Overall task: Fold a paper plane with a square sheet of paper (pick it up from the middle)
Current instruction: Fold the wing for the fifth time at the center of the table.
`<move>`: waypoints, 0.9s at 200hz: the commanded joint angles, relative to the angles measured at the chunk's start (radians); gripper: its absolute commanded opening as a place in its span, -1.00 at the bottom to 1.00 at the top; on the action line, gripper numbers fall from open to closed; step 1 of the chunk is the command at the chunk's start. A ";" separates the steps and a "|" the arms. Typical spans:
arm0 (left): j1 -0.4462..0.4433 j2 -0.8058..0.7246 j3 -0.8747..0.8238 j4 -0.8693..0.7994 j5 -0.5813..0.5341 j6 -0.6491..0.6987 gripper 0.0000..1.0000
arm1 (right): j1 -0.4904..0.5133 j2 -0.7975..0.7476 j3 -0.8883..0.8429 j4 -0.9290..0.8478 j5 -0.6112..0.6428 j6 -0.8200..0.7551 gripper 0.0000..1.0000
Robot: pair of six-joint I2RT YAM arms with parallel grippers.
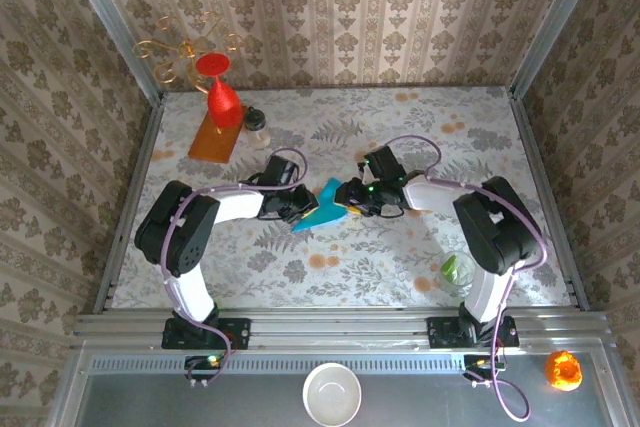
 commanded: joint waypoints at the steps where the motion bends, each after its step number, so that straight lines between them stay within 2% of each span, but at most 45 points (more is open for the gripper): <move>1: 0.008 -0.007 -0.056 0.005 -0.041 -0.079 -0.62 | 0.011 -0.054 -0.091 0.100 0.031 0.162 -0.04; 40: 0.007 -0.020 -0.109 0.079 -0.055 -0.158 -0.62 | 0.037 -0.068 -0.163 0.168 0.051 0.261 -0.06; 180: 0.003 -0.016 -0.108 0.091 -0.040 -0.153 -0.62 | 0.050 0.068 -0.087 0.254 -0.004 0.276 -0.32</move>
